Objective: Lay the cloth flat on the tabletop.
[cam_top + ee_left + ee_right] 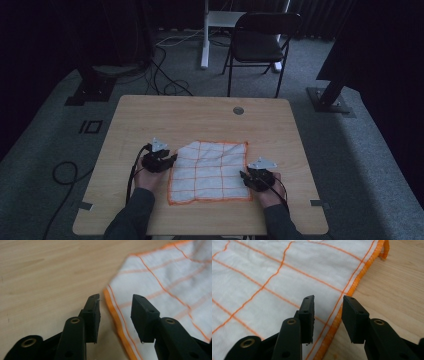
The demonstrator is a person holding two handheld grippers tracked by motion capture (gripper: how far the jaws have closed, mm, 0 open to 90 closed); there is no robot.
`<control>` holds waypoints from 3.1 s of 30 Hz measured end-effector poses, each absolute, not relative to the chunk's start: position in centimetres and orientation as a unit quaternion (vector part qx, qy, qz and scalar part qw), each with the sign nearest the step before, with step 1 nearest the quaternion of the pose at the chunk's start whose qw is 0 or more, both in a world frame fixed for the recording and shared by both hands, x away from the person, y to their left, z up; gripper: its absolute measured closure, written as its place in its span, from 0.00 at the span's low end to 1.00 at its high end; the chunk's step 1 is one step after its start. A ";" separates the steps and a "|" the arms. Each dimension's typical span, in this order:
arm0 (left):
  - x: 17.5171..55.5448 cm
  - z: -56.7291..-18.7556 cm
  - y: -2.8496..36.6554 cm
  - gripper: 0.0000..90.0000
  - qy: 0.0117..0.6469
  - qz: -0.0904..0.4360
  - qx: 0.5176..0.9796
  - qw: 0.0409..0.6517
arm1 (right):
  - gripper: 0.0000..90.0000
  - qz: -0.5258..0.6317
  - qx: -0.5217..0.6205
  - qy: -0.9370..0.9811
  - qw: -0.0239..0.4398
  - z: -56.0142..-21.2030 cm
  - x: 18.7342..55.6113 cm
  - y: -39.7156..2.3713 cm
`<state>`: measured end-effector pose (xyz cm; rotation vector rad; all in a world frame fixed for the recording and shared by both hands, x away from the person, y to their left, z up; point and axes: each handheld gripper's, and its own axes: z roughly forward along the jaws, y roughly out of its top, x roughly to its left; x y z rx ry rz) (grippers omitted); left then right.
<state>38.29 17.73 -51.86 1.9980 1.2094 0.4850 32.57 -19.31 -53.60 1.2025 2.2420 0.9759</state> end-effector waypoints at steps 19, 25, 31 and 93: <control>42.1 -53.5 16.0 0.85 0.490 0.142 0.784 0.354 | 0.70 0.348 0.441 0.805 0.192 -54.2 33.2 -19.5; 41.8 -52.7 16.4 0.95 0.500 0.155 0.778 0.348 | 0.69 0.348 0.442 0.804 0.191 -54.2 33.1 -19.5; 39.7 -51.3 14.8 0.95 0.459 0.169 0.787 0.376 | 0.69 0.350 0.442 0.803 0.191 -54.2 33.1 -19.5; 43.1 -53.0 15.6 0.70 0.518 0.119 0.771 0.352 | 0.69 0.357 0.446 0.799 0.188 -54.4 33.0 -19.7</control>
